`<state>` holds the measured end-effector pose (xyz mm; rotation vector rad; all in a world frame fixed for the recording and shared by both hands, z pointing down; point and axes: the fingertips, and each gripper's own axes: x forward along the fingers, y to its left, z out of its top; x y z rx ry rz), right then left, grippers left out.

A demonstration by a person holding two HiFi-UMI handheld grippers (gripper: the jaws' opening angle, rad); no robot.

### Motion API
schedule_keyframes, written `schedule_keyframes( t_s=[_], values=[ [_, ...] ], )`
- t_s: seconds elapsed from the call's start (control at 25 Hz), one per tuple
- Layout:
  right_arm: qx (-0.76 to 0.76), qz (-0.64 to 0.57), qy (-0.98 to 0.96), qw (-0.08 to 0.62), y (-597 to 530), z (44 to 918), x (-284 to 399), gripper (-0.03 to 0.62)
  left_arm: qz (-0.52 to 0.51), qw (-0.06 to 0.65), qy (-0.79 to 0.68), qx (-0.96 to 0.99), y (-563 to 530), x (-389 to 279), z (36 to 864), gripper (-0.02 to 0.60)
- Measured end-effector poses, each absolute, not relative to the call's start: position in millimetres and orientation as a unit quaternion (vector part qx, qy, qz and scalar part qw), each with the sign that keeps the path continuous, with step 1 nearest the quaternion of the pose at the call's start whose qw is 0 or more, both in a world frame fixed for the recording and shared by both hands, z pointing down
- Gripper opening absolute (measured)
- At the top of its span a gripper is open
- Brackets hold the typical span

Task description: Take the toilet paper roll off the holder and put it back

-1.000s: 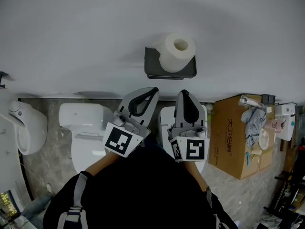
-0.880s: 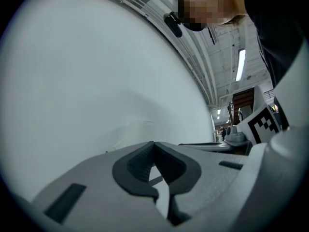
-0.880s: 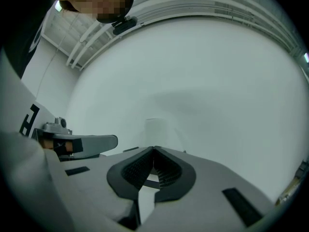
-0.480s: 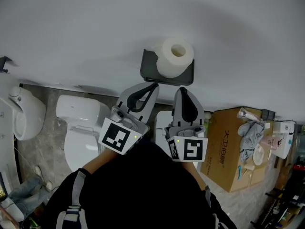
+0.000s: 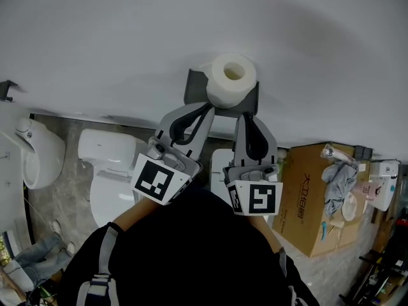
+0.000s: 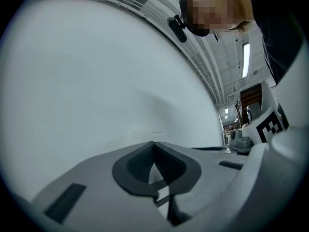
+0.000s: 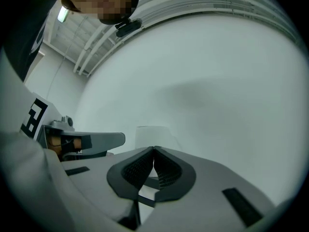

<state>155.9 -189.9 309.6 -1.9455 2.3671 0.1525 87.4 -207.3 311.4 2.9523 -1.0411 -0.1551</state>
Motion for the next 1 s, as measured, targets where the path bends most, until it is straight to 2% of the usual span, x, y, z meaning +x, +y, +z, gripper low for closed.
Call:
schedule_keyframes(
  t_s=[0.52,0.68,0.92,1.0],
  values=[
    [-0.646,0.057,0.760,0.034,-198.3,303.7,159.4,0.023,-0.018,-0.002,-0.327,0.945,-220.5,90.7,311.5,0.014],
    [-0.645,0.060,0.761,0.035,-198.2,302.3,160.3,0.023,-0.007,0.012,-0.322,0.947,-226.2,96.2,311.8,0.167],
    [-0.649,0.058,0.757,0.040,-196.9,301.7,164.6,0.023,-0.015,0.007,-0.313,0.950,-230.1,104.4,304.3,0.302],
    [-0.652,0.059,0.755,0.041,-196.4,300.9,166.3,0.024,-0.028,0.000,-0.306,0.952,-232.2,107.8,297.7,0.330]
  ],
)
